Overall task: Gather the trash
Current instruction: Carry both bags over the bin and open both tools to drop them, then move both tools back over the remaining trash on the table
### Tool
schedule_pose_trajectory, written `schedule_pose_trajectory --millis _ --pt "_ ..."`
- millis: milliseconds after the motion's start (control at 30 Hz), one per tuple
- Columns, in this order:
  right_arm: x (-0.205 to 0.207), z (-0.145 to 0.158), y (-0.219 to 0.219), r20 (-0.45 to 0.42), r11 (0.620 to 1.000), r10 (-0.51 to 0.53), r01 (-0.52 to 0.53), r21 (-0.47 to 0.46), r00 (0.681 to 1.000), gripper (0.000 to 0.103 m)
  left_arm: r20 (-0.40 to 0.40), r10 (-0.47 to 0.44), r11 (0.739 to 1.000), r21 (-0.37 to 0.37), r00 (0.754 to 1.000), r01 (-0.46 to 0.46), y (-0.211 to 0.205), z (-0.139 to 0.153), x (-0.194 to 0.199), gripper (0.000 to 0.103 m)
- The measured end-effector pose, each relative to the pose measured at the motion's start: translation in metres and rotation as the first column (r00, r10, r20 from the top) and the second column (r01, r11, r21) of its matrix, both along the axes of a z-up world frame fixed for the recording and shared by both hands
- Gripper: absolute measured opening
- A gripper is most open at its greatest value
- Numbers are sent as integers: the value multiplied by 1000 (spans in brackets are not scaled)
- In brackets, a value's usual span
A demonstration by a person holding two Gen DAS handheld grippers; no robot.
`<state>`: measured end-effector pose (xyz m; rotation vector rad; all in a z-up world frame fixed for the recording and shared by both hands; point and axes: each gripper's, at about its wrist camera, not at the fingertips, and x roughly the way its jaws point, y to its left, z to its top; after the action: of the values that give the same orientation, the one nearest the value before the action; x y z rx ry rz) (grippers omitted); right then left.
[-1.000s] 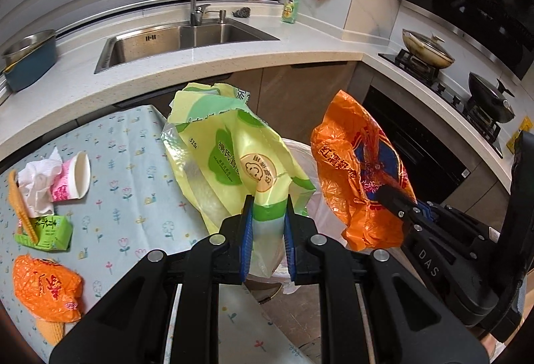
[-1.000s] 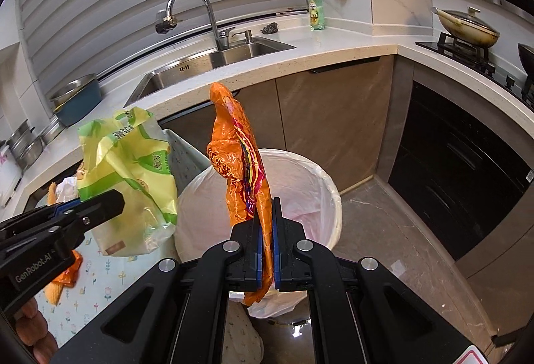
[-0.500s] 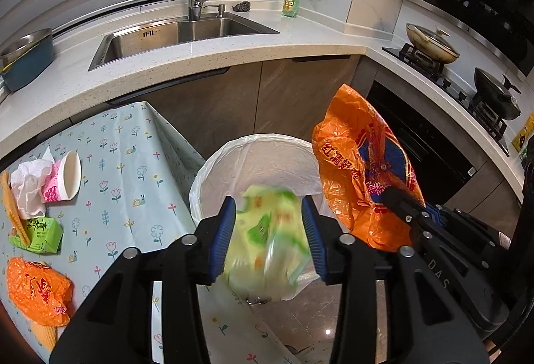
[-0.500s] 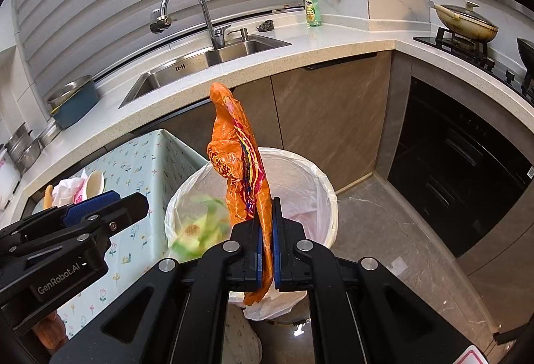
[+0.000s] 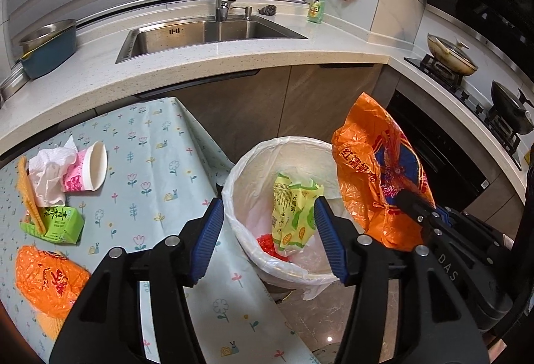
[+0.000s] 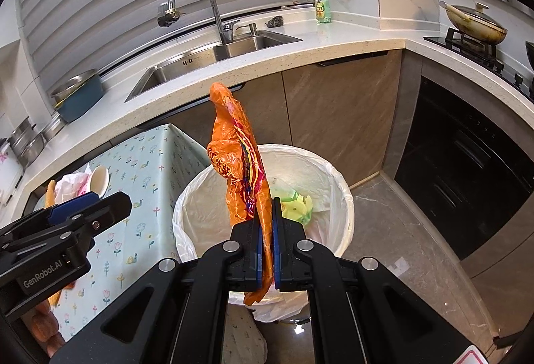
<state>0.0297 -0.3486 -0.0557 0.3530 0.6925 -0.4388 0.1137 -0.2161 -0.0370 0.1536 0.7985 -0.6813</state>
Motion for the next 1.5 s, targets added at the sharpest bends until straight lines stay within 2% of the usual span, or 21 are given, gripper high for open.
schedule_pose_trajectory --millis 167,267,333,567,800,900,1100,1300,1500 --pt "10 0 2 -2 1000 4 -4 -18 1000 11 3 24 1000 -6 1000 -24 10 3 2 59" --pt "15 4 5 6 999 2 -2 -36 1000 27 16 42 999 -7 999 -41 17 6 3 63" --pt "16 8 8 19 999 5 -4 -38 1000 34 25 51 999 -6 998 -51 21 8 4 65" --pt "20 14 27 28 998 44 -43 -39 999 35 28 93 996 -14 995 -93 40 11 9 67" --pt "27 26 58 40 993 109 -107 -48 993 35 22 160 987 -24 987 -159 75 13 15 69" --pt "29 30 74 50 990 138 -136 -46 989 39 27 197 980 -26 980 -196 96 14 17 72" --pt "38 32 113 47 977 210 -208 -41 977 44 22 271 962 -30 962 -270 141 12 21 72" --pt "46 27 156 35 958 287 -286 -22 957 52 31 340 940 -25 940 -340 190 9 23 82" --pt "54 17 201 9 933 359 -359 -10 933 56 36 402 915 -5 915 -403 239 3 25 85"
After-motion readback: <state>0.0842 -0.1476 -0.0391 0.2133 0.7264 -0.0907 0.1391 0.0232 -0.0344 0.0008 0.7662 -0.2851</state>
